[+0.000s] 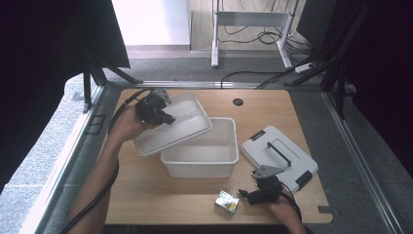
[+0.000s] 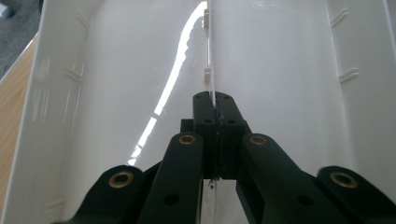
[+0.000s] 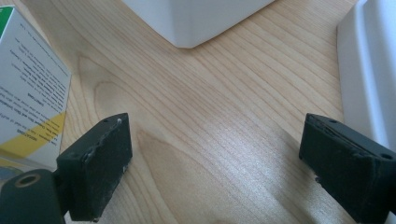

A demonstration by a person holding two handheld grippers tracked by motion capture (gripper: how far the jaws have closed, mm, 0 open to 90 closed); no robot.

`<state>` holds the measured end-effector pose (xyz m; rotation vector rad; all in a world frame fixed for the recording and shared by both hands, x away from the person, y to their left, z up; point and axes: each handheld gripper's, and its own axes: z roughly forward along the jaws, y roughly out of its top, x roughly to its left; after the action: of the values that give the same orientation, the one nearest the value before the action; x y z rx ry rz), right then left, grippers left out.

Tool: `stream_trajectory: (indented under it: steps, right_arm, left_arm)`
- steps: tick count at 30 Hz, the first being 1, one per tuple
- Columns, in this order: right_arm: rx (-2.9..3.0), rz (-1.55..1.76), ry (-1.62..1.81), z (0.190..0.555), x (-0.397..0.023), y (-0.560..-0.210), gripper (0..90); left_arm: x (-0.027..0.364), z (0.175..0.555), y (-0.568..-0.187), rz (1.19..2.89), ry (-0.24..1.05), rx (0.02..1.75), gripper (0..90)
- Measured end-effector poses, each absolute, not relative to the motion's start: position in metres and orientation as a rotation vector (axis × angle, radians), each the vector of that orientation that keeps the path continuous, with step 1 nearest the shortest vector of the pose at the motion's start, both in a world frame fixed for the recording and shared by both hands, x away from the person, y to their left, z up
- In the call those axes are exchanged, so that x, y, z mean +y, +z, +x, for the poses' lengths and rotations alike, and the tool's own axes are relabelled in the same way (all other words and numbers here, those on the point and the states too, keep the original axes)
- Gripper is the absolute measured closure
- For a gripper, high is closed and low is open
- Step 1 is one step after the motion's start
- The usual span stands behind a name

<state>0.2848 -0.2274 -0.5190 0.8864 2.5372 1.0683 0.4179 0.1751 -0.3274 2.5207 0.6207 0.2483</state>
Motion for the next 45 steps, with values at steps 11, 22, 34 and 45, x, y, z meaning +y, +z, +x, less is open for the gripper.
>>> stream_trajectory:
  steps: [11, 22, 34, 45]
  right_arm:
    - [2.536, 0.882, 1.068, 0.285, -0.228, -0.519, 9.4]
    - [2.536, 0.883, 1.069, 0.285, -0.228, -0.519, 9.6]
    - [2.534, 0.89, 1.069, 0.285, -0.228, -0.519, 10.3]
    - [2.533, 0.891, 1.069, 0.285, -0.228, -0.519, 10.5]
  left_arm:
    - [0.215, 0.415, -0.328, 2.454, 0.301, 0.802, 89.1]
    - [0.269, 0.407, -0.33, 2.371, 0.347, 1.022, 89.1]
    - [0.314, 0.393, -0.343, 2.34, 0.396, 1.157, 89.0]
    - [0.315, 0.389, -0.388, 2.344, 0.389, 1.174, 89.0]
